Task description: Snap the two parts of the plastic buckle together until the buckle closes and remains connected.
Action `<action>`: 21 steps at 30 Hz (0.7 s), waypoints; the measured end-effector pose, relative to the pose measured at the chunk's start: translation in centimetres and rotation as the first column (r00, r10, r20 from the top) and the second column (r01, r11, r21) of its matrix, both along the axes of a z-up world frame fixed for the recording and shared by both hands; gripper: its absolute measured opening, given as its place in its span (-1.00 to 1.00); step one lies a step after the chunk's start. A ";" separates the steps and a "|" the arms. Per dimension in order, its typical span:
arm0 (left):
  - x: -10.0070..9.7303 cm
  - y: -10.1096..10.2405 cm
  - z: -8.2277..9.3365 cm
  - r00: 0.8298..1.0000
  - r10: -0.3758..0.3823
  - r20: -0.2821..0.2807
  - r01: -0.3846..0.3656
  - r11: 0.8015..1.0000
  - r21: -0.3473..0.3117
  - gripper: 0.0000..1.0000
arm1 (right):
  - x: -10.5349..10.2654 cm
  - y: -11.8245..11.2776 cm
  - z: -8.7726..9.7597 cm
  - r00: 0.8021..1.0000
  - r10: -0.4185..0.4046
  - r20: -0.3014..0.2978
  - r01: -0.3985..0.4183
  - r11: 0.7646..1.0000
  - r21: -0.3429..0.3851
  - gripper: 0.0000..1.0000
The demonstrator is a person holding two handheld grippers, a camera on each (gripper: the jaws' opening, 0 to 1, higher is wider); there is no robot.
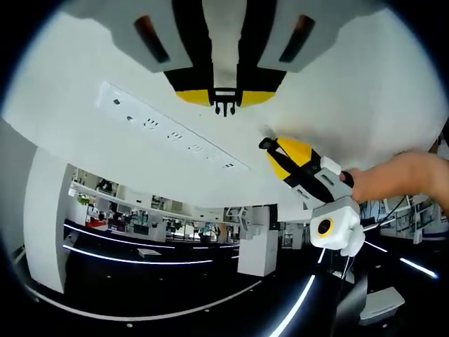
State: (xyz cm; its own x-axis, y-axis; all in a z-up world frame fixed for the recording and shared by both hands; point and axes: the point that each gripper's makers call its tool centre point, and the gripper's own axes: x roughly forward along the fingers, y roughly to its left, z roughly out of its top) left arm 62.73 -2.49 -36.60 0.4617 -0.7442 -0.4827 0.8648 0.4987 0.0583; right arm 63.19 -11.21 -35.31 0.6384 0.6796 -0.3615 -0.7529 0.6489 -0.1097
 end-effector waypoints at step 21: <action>-1.0 1.8 2.1 0.999 0.028 0.029 -0.027 0.999 -0.025 -0.80 | -0.7 0.7 1.4 0.999 0.004 0.041 -0.004 1.000 -0.003 -0.78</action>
State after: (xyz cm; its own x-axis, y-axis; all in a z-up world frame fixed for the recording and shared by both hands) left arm 61.73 -0.65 -34.49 0.4960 -0.7422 -0.4507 0.8487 0.5241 0.0711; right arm 62.52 -10.53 -33.90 0.6500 0.6812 -0.3370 -0.7504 0.6454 -0.1428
